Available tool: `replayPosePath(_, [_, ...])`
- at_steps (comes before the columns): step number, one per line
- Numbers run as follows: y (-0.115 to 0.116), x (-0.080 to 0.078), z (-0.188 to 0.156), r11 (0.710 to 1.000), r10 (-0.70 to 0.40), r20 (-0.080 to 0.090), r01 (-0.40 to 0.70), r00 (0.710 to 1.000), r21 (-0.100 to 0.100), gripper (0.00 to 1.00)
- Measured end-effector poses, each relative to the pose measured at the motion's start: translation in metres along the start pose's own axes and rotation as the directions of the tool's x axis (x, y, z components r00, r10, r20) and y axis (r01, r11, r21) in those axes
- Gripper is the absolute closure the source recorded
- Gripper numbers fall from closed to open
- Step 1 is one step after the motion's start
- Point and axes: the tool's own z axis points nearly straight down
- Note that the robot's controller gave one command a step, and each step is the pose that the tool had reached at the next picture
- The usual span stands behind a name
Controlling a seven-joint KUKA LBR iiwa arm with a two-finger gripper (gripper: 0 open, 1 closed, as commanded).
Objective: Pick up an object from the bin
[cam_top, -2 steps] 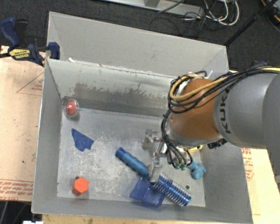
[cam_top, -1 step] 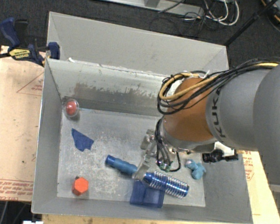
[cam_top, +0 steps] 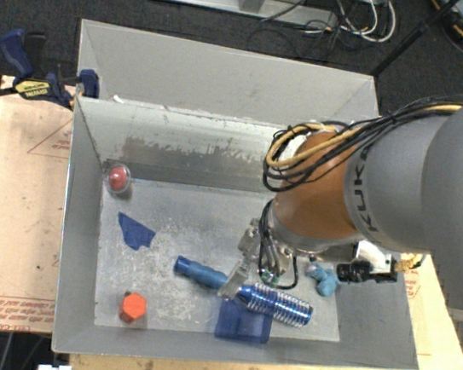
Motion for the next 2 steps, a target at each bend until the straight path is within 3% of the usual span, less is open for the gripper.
replayPosePath(1, [-0.0043, 0.0102, 0.0410, 0.996, 0.094, -0.004, -0.094, 0.996, 0.002, 0.00])
replayPosePath(2, [-0.0039, 0.0101, 0.0410, 0.996, 0.092, -0.003, -0.092, 0.996, 0.002, 0.00])
